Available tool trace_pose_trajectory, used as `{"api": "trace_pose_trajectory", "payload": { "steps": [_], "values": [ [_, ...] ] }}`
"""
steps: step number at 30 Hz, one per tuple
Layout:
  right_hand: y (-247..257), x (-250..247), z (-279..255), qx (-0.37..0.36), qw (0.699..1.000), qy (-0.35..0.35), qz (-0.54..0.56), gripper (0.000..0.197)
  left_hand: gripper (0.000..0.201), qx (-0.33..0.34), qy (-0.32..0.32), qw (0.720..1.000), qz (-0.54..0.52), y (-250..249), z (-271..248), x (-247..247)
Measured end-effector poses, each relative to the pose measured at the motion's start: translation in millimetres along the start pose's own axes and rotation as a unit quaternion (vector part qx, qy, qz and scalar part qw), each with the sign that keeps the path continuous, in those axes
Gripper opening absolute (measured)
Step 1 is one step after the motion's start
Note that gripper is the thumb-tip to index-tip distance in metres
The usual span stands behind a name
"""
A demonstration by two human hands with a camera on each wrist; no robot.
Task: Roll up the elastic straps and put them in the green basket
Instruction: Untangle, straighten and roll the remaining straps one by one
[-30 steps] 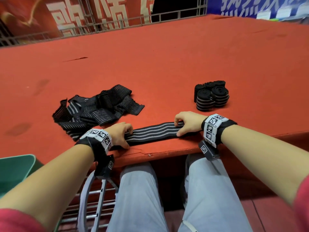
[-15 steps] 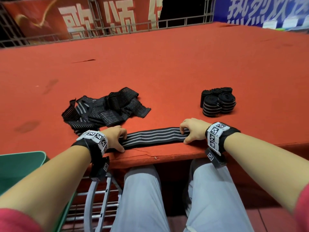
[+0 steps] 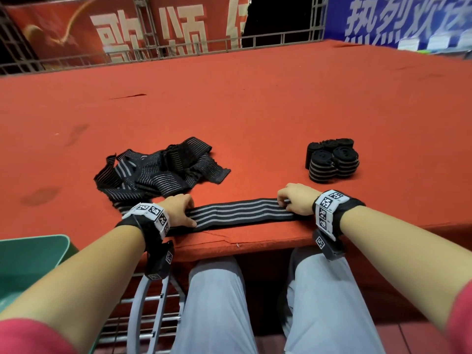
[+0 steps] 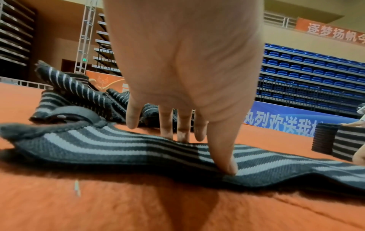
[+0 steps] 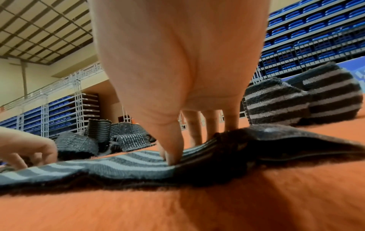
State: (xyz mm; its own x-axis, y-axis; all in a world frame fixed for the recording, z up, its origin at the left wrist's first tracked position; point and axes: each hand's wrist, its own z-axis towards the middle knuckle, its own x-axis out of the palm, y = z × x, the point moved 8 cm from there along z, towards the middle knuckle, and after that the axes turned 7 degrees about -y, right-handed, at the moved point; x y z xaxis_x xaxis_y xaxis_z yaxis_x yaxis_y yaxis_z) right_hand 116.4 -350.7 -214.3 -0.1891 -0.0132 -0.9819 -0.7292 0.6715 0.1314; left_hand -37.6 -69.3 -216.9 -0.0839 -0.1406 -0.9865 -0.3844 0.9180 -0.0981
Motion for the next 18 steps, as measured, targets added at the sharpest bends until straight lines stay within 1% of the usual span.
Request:
{"api": "trace_pose_trajectory", "payload": {
  "steps": [2, 3, 4, 6, 8, 10, 11, 13, 18],
  "values": [
    [-4, -1, 5, 0.02, 1.0, -0.009, -0.01, 0.043, 0.071, -0.011, 0.002, 1.0, 0.011, 1, 1, 0],
    [-4, -2, 7, 0.023, 1.0, -0.009, -0.006, 0.054, 0.074, -0.013, 0.009, 1.0, 0.026, 0, 1, -1],
    [-4, -4, 10, 0.021, 1.0, -0.006, -0.004, 0.059, 0.076, -0.014, 0.016, 0.999, 0.038, 0, 2, -3],
    [-2, -6, 15, 0.008, 1.0, 0.003, -0.018, 0.056, 0.075, -0.017, 0.046, 0.998, 0.04, 1, 5, -3],
    [0, -6, 21, 0.001, 0.999, 0.017, -0.028, 0.046, 0.071, -0.021, 0.08, 0.996, 0.022, 3, 7, -1],
    [-1, -5, 27, -0.001, 0.999, 0.035, -0.023, 0.036, 0.061, -0.014, 0.106, 0.994, 0.016, 2, 8, 1],
    [-2, -6, 30, -0.003, 0.999, 0.041, -0.021, 0.035, 0.055, -0.01, 0.114, 0.993, 0.019, 2, 8, 1],
    [-5, -13, 40, -0.013, 0.999, 0.031, -0.014, 0.036, 0.047, -0.002, 0.127, 0.992, 0.025, 2, 11, 1],
    [-10, -39, 79, -0.015, 0.999, -0.031, -0.028, 0.046, 0.033, 0.006, 0.145, 0.989, -0.005, -2, 24, 1]
  ]
}}
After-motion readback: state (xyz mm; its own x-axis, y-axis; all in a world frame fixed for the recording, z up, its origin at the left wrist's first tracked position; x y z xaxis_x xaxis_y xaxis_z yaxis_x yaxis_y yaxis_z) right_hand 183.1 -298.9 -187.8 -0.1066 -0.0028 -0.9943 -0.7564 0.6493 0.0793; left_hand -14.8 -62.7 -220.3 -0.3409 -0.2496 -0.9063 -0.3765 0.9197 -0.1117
